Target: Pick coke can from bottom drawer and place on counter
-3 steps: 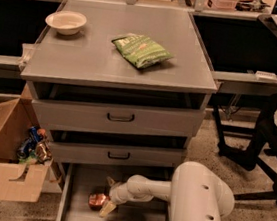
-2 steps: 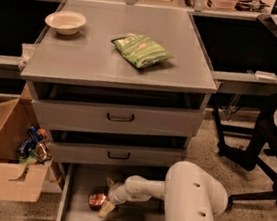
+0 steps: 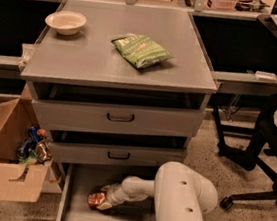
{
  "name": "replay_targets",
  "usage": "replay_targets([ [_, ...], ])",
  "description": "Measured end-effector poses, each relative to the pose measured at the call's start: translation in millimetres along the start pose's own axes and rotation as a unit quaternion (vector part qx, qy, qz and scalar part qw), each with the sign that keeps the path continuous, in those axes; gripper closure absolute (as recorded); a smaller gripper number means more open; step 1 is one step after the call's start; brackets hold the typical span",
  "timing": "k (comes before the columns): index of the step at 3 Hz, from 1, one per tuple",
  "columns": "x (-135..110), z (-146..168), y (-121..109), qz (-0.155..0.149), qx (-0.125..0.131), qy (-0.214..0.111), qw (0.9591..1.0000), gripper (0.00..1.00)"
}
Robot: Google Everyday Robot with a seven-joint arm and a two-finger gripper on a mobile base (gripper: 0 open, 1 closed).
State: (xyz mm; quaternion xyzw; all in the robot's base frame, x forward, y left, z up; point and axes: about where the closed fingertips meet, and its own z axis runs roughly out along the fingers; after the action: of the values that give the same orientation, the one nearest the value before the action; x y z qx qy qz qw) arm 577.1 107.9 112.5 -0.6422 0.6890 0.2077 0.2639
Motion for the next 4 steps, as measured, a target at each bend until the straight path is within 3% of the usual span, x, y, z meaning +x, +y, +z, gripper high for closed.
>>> replay_targets([
  [1,-21,-38,9,-0.028,-0.003,-0.048,0.9985,0.8],
  [2,-59,-115,33,-0.069,-0.003,-0.114,0.991,1.0],
  [3,-32,-137,34,-0.047,0.016,-0.115,0.9921,1.0],
  [4,-32,-137,34,-0.047,0.016,-0.115,0.9921,1.0],
])
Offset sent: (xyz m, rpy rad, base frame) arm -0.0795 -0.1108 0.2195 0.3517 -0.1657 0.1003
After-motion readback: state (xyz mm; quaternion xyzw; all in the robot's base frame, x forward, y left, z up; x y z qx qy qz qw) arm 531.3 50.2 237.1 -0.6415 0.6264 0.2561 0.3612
